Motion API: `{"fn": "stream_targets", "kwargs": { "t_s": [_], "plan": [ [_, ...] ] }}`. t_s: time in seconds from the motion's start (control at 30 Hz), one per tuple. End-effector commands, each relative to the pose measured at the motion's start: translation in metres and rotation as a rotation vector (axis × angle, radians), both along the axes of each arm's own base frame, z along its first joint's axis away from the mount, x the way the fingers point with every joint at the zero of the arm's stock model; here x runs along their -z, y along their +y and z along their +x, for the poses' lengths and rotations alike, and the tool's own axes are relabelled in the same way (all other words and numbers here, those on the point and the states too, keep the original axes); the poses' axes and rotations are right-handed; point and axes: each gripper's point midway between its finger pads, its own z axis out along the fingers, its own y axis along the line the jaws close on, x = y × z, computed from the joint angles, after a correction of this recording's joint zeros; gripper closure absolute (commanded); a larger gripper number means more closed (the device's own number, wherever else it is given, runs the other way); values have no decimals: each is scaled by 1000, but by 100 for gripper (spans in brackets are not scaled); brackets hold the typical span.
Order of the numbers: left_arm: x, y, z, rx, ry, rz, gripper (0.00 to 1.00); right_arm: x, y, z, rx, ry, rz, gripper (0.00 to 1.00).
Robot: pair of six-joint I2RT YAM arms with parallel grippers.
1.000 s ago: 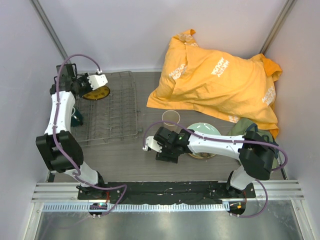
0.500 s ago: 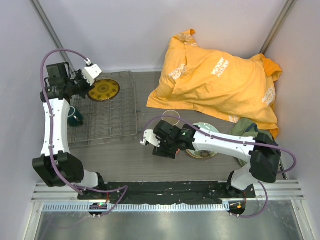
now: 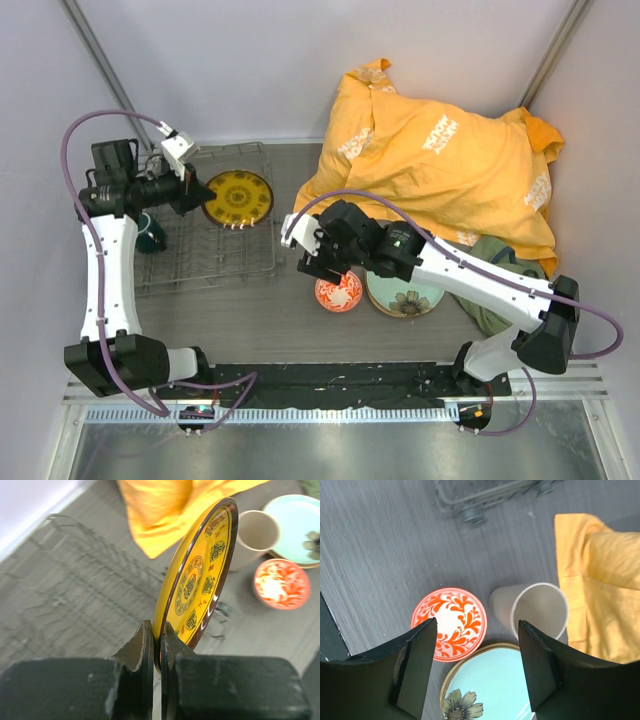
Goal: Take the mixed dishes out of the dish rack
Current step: Pick up the plate from the dish rack, then place the plate at the center of the board.
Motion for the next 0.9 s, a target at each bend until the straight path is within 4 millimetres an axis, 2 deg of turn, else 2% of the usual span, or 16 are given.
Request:
{"fn": "stream_targets", "kwargs": {
  "t_s": [0.0, 0.07, 0.1, 0.13, 0.23, 0.33, 0.53, 0.87],
  "plan": [
    [-4, -29, -32, 108, 54, -104, 100, -62, 6, 15, 16, -73, 161, 30],
    [-2, -34, -40, 130, 54, -119, 100, -80, 3, 27, 49, -79, 211, 30],
    [-1, -38, -42, 144, 52, -126, 100, -84, 11, 20, 13, -27, 254, 30],
    [1, -40, -45, 154, 41, -133, 100, -95, 12, 23, 16, -24, 289, 30],
    [4, -50, -51, 194, 20, -152, 100, -112, 16, 28, 6, 6, 361, 31],
    [5, -58, -54, 209, 14, -153, 100, -123, 22, 25, -17, 40, 409, 31],
    [7, -73, -59, 253, 35, -168, 100, -130, 37, 19, -58, 105, 456, 32],
    [9, -94, -76, 315, 35, -188, 100, -123, 49, 26, -67, 113, 459, 36]
  ]
}}
